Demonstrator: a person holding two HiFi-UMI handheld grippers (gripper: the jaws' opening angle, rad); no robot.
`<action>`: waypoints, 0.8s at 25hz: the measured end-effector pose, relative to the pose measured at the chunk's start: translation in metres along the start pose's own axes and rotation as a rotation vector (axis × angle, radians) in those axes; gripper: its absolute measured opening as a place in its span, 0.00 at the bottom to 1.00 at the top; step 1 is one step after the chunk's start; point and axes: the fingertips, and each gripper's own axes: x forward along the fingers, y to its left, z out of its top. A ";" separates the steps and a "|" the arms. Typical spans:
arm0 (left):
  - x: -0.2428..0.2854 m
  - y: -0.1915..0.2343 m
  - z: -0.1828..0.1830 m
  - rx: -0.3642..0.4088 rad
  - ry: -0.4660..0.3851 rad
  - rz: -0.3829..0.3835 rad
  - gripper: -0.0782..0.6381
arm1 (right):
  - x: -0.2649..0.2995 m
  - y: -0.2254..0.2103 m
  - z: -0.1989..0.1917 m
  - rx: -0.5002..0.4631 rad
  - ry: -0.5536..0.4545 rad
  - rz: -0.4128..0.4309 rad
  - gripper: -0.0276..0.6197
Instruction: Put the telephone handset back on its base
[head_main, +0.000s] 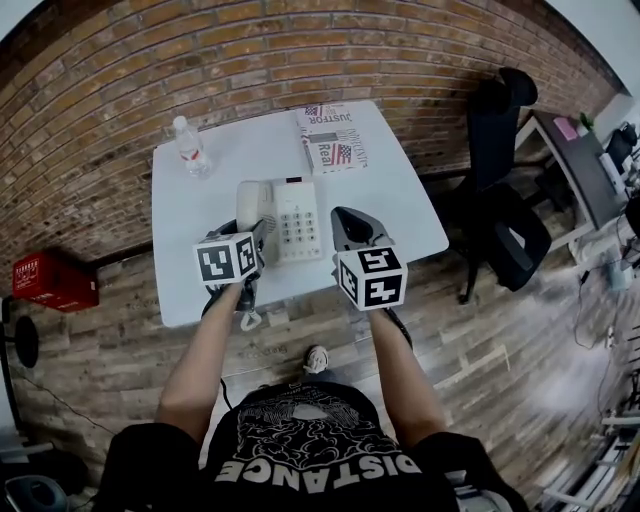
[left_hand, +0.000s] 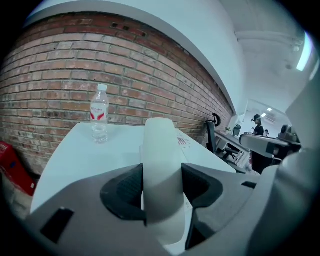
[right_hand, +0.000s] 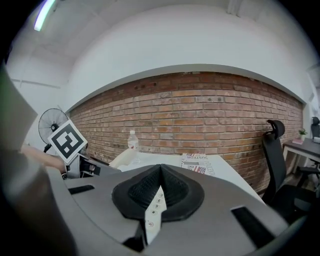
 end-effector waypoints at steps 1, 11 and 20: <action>0.005 0.000 0.000 -0.008 0.011 0.007 0.41 | 0.003 -0.003 0.000 -0.001 0.003 0.006 0.04; 0.048 0.009 -0.005 -0.085 0.142 0.090 0.41 | 0.031 -0.026 -0.006 -0.001 0.023 0.061 0.04; 0.072 0.013 -0.013 -0.131 0.236 0.149 0.42 | 0.045 -0.042 -0.010 0.012 0.030 0.091 0.04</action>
